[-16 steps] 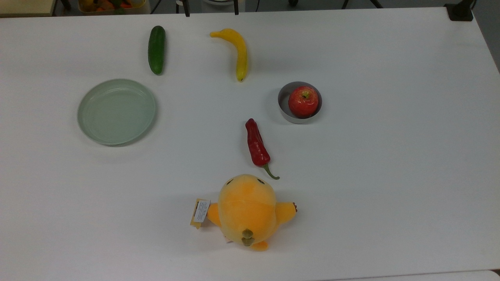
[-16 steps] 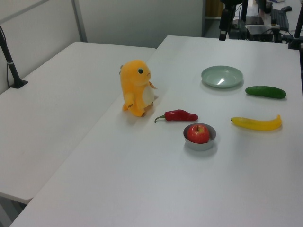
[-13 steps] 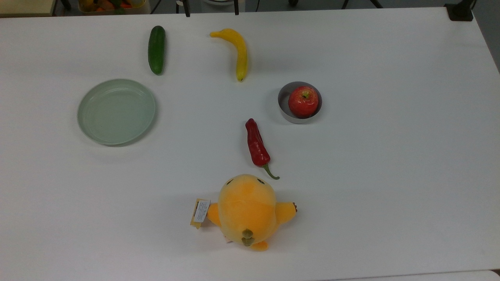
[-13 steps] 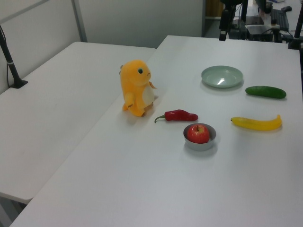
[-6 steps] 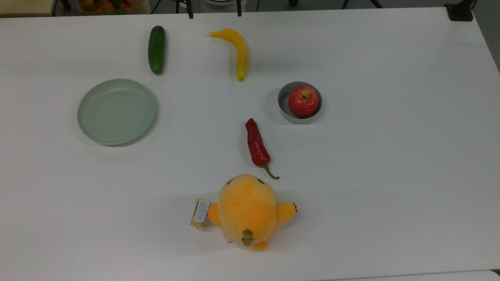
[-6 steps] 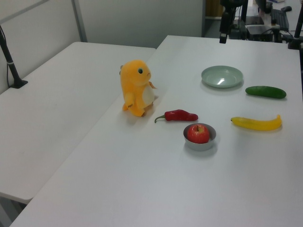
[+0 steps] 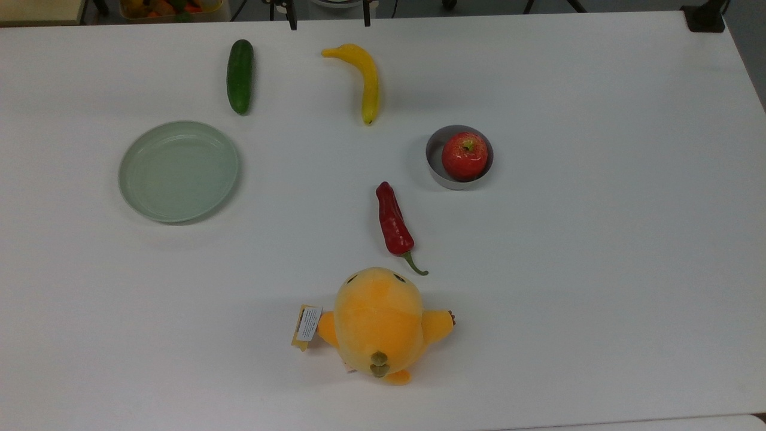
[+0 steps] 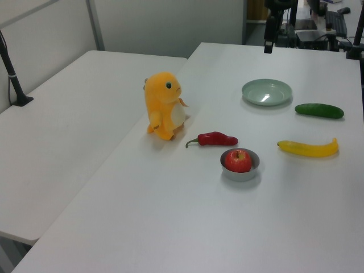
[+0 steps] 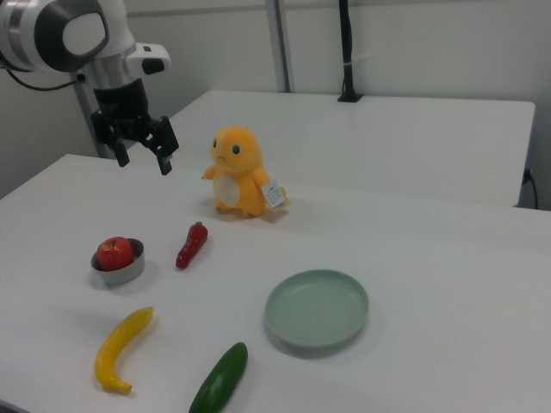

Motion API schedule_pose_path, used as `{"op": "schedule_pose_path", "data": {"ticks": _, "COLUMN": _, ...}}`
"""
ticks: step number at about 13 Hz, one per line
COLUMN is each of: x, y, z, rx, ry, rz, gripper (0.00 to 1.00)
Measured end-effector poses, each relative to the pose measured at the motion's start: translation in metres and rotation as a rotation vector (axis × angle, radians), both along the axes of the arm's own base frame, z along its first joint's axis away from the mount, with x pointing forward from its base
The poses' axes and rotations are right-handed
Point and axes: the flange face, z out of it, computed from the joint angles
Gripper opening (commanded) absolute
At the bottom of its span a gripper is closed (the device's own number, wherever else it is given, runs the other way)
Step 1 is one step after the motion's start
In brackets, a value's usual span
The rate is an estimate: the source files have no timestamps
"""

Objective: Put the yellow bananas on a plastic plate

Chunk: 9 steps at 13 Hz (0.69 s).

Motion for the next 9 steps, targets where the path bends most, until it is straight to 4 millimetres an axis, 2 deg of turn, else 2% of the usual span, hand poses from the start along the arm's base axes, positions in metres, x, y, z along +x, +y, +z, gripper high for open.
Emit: {"op": "schedule_pose_path", "data": {"ticks": 9, "x": -0.003, "y": 0.005, "z": -0.023, "rx": -0.005, "ry": 0.047, "rz": 0.020, "gripper": 1.00}}
